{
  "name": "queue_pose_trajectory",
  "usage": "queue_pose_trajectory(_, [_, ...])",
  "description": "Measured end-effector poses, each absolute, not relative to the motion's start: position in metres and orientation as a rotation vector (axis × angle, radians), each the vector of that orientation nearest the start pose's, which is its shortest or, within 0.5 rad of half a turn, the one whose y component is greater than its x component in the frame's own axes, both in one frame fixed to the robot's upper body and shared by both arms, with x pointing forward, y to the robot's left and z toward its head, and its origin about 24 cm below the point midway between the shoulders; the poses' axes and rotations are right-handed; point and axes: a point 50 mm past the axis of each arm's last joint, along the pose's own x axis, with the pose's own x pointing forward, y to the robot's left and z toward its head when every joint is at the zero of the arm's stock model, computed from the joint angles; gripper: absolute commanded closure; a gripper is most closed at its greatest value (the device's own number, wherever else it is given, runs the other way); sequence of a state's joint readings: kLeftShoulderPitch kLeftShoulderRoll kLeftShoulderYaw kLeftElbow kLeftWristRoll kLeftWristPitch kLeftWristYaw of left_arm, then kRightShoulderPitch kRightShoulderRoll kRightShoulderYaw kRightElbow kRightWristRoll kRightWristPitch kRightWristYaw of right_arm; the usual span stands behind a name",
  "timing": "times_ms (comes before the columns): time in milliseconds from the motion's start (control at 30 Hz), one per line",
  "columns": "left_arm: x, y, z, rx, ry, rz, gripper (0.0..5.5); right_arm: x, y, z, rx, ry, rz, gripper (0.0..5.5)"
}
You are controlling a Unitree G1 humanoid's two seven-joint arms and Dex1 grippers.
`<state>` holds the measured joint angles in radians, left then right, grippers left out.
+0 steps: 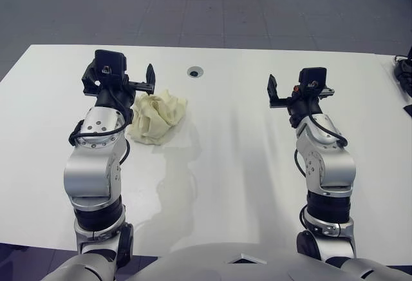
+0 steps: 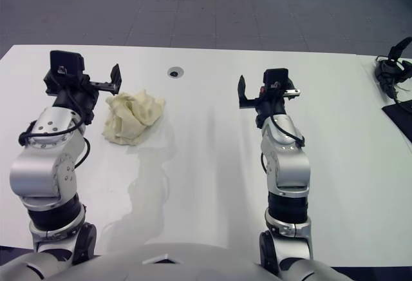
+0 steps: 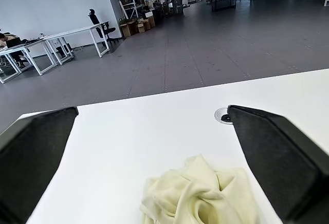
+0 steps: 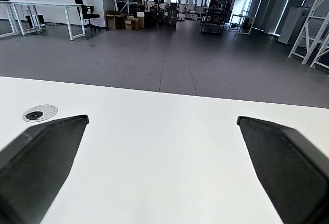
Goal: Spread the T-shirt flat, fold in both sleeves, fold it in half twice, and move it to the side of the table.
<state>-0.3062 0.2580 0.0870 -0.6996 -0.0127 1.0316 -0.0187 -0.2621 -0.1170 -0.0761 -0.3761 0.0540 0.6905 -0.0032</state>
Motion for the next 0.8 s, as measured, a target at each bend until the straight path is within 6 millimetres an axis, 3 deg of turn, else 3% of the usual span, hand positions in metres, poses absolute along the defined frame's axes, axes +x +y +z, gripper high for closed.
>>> queue_pose_trajectory(800, [0.2587, 0.1731, 0.1785, 0.24, 0.026, 0.017, 0.1, 0.284, -0.1643, 0.1353, -0.064, 0.034, 0.001, 0.12])
